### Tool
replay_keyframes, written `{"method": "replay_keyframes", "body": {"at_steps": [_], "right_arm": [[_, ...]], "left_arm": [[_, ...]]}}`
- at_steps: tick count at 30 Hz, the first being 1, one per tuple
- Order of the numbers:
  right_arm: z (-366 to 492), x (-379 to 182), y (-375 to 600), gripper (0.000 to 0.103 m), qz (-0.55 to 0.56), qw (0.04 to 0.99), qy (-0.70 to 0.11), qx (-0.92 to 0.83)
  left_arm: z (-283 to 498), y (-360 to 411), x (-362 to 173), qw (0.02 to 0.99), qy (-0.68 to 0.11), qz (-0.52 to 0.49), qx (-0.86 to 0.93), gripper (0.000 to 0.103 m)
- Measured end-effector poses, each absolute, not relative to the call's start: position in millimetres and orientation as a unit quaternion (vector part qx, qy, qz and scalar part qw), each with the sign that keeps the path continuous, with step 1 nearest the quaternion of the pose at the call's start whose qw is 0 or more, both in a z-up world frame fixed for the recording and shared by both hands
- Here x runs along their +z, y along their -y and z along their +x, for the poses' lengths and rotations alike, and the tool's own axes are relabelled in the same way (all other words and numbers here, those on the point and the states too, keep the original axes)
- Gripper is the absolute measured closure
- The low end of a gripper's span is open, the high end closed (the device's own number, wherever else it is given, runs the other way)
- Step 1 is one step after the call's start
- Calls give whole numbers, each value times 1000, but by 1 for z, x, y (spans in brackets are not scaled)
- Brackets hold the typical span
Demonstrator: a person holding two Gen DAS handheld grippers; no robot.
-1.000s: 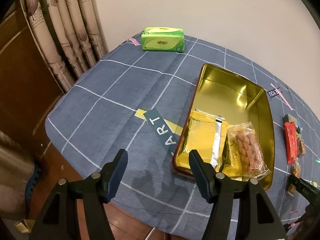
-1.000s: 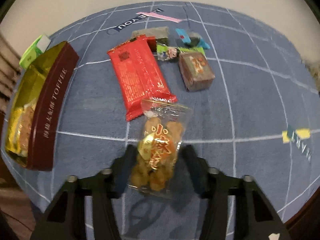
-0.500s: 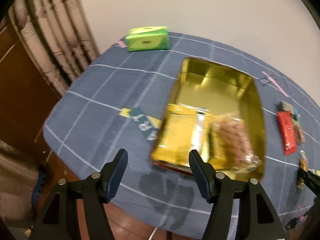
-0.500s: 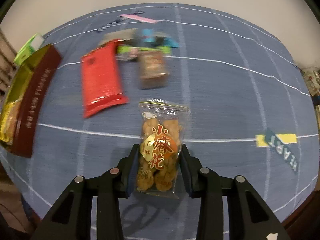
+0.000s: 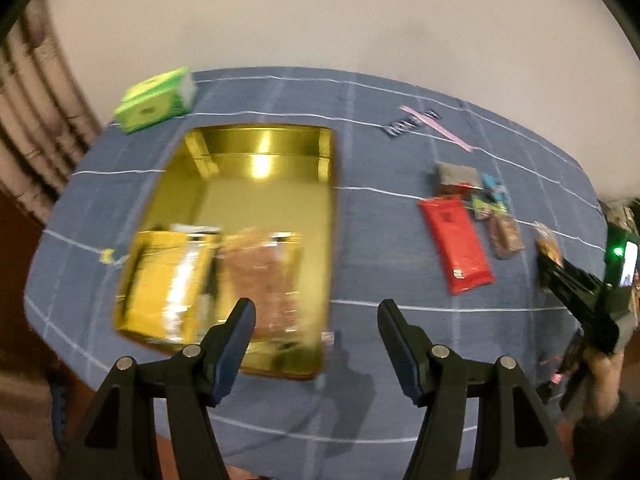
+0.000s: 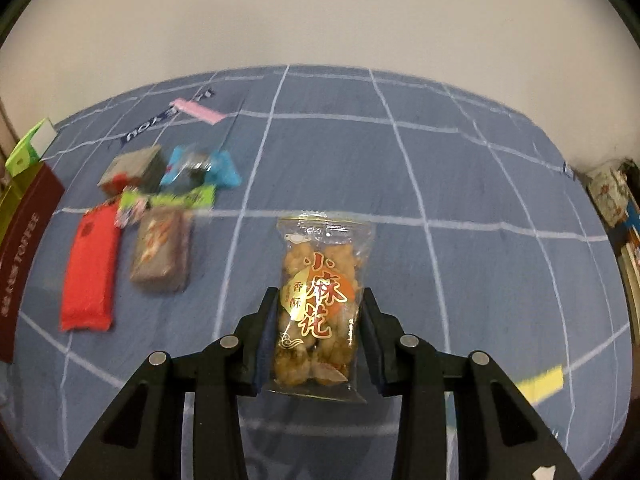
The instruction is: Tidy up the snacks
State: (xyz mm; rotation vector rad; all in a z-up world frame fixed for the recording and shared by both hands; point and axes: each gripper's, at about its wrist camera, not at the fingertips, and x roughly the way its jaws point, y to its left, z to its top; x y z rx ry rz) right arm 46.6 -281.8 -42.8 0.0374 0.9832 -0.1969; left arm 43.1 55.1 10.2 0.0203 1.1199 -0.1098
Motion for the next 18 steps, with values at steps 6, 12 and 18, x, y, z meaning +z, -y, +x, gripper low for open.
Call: {"method": "replay_keyframes", "body": {"at_steps": [6, 12, 18], "right_arm": [[59, -44, 291, 68, -7, 888, -451, -89], [62, -44, 303, 68, 5, 894, -442, -77], [61, -46, 303, 68, 20, 896, -437, -81]], "left_arm": [[68, -8, -5, 829, -553, 3, -82, 38], [95, 29, -22, 808, -580, -26, -104, 38], [113, 59, -37, 796, -595, -40, -102, 38]]}}
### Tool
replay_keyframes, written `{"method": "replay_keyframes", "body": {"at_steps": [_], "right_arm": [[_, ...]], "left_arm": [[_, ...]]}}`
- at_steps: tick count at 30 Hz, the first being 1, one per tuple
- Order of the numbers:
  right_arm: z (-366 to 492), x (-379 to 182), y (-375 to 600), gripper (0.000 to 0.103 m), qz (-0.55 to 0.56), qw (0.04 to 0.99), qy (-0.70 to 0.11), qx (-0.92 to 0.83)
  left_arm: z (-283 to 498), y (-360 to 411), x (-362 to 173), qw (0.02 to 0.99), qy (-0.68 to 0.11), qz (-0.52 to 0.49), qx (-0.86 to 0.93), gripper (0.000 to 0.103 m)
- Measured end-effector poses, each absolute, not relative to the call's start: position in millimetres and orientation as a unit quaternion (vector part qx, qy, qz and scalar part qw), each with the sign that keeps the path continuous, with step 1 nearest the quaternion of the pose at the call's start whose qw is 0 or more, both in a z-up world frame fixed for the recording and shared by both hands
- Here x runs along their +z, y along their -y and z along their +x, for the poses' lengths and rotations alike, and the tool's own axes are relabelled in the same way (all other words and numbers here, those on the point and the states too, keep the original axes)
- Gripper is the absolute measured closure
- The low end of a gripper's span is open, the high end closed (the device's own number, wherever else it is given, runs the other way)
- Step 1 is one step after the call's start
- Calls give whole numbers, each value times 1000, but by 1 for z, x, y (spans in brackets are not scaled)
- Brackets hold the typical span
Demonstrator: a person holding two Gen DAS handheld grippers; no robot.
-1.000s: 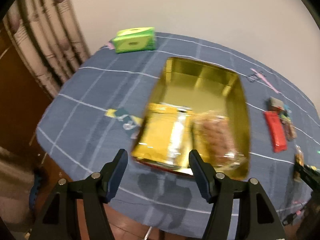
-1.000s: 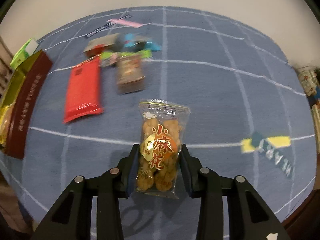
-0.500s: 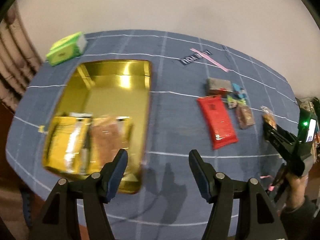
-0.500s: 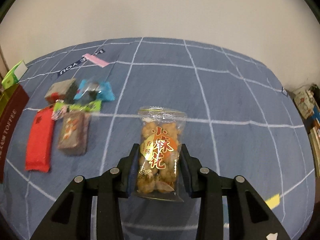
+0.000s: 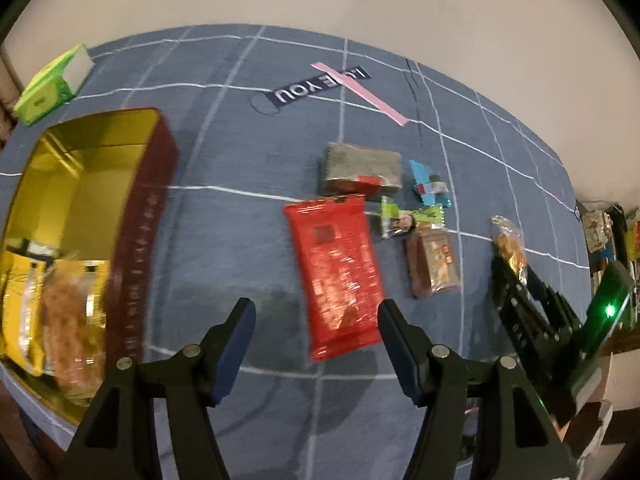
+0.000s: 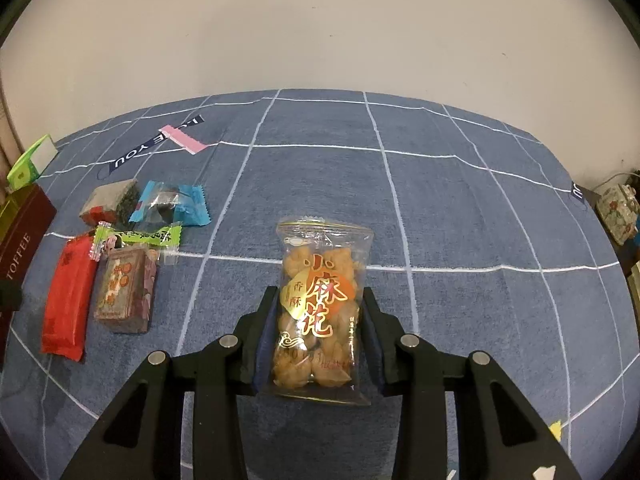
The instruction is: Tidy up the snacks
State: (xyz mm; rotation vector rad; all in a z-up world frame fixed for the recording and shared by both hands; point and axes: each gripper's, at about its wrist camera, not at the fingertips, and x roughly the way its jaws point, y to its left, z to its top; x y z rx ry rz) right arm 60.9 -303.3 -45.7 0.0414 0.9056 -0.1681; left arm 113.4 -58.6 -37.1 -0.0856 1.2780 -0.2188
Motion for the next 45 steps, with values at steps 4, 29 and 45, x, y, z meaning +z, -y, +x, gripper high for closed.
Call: {"method": "replay_keyframes", "body": {"at_steps": [4, 29, 45], "right_arm": [[62, -46, 302, 67, 22, 896, -437, -79], [61, -47, 301, 64, 25, 897, -436, -74], [61, -47, 301, 64, 25, 897, -435, -74]], "left_arm": [[123, 76, -47, 793, -600, -44, -95, 38], [128, 94, -73, 798, -597, 28, -77, 56], [88, 72, -40, 807, -579, 53, -103, 57]]}}
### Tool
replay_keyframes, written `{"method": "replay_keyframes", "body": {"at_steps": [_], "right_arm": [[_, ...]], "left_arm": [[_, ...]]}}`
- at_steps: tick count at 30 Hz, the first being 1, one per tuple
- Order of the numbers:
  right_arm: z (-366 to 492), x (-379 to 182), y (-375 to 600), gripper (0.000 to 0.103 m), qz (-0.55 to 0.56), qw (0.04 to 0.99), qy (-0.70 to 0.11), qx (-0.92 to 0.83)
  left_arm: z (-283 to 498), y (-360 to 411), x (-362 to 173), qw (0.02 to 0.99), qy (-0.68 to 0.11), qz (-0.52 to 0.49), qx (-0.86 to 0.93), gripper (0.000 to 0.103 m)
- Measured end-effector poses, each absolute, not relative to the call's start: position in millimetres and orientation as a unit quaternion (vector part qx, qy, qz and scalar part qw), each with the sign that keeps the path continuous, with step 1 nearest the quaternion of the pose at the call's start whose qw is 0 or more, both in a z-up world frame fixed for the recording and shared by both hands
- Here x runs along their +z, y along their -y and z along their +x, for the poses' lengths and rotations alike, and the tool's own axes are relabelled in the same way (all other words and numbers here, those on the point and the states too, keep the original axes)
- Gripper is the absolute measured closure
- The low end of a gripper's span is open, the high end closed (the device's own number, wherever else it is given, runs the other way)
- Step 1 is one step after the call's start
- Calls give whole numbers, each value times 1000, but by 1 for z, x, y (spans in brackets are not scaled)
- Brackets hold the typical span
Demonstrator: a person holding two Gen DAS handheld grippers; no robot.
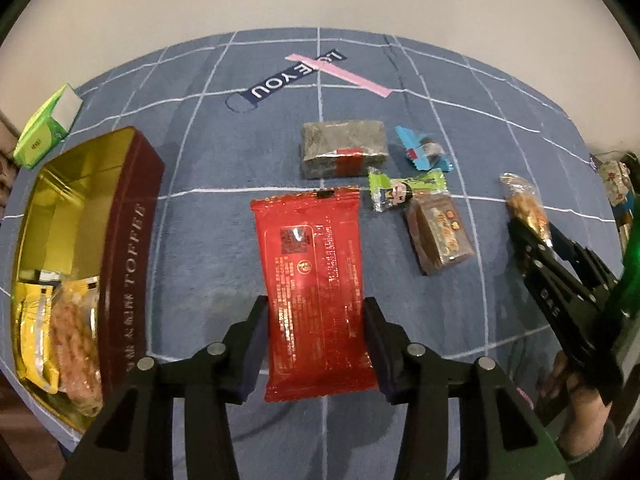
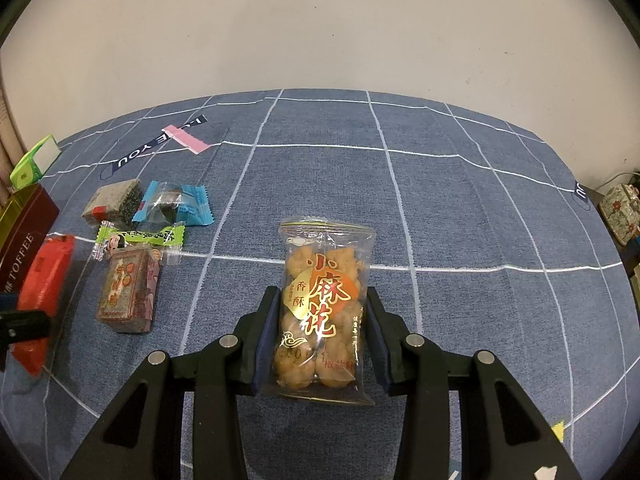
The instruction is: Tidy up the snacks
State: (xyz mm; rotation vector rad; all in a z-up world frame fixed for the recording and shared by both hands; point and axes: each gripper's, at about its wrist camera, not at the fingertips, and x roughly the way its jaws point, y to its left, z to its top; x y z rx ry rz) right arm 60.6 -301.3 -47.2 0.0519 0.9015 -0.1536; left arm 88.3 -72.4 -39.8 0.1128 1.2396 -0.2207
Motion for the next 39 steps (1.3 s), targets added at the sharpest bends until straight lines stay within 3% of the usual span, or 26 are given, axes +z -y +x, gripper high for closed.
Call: {"method": "replay_keyframes", "body": {"at_steps": [17, 39], "right_arm": [[60, -47, 301, 64, 25, 897, -435, -74], [60, -46, 302, 64, 25, 897, -434, -74]], "left_arm": [[74, 36, 1, 823, -558, 53, -98, 57], [81, -96, 20, 836, -546, 56, 16, 57]]}}
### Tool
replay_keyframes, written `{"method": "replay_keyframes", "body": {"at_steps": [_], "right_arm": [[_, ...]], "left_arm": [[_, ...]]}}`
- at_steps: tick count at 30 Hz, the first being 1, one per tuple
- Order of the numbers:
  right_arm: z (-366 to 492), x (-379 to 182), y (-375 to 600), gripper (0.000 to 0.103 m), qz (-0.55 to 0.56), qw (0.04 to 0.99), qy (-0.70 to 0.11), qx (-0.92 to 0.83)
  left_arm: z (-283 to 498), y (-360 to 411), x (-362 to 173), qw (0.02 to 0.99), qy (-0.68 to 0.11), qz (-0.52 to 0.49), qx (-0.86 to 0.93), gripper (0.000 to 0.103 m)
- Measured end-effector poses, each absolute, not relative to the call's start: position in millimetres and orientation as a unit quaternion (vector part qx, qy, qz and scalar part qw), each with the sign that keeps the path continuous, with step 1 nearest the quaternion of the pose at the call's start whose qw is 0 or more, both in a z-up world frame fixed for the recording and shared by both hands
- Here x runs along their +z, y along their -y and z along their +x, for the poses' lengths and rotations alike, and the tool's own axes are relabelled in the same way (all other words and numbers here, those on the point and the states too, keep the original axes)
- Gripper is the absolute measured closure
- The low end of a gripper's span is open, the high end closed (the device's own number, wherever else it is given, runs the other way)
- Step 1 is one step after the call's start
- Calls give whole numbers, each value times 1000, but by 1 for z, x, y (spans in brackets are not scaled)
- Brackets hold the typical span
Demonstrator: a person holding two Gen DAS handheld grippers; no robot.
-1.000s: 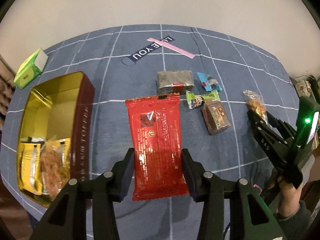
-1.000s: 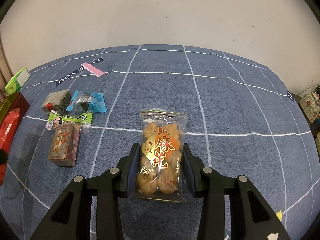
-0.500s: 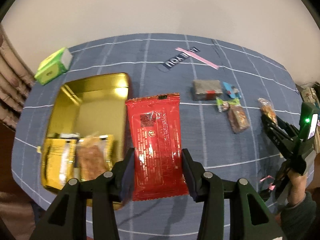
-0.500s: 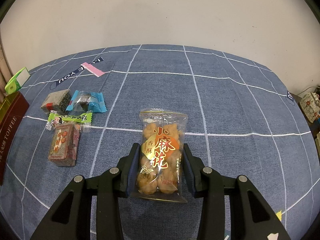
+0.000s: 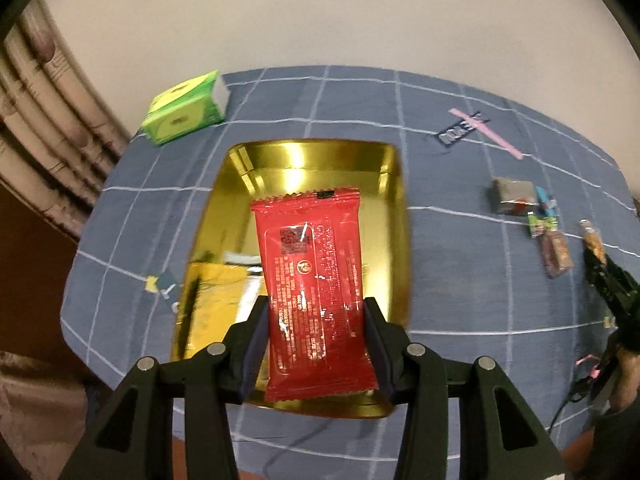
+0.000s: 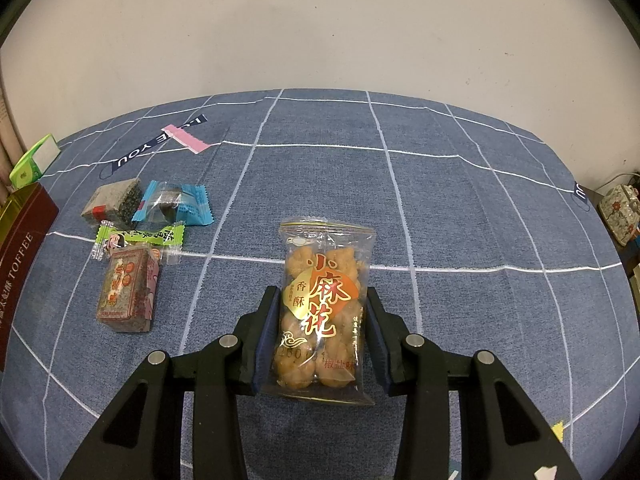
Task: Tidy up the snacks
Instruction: 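Lower the red snack pack with the left tool into the gold tin and release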
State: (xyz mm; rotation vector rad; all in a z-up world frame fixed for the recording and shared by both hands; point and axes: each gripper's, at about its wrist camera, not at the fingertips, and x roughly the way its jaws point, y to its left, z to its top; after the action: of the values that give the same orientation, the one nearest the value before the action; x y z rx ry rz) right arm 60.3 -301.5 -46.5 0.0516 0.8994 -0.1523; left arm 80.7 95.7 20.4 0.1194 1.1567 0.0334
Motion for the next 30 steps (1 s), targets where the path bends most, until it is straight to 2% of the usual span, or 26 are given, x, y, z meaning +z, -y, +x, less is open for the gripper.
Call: {"method": "replay_keyframes", "body": {"at_steps": [6, 30], "right_arm": [[60, -47, 301, 64, 25, 898, -434, -74], [60, -47, 301, 64, 25, 898, -433, -73]], "left_arm": [[81, -118, 9, 826, -562, 42, 27, 57], [87, -148, -23, 802, -589, 87, 46, 57]]}}
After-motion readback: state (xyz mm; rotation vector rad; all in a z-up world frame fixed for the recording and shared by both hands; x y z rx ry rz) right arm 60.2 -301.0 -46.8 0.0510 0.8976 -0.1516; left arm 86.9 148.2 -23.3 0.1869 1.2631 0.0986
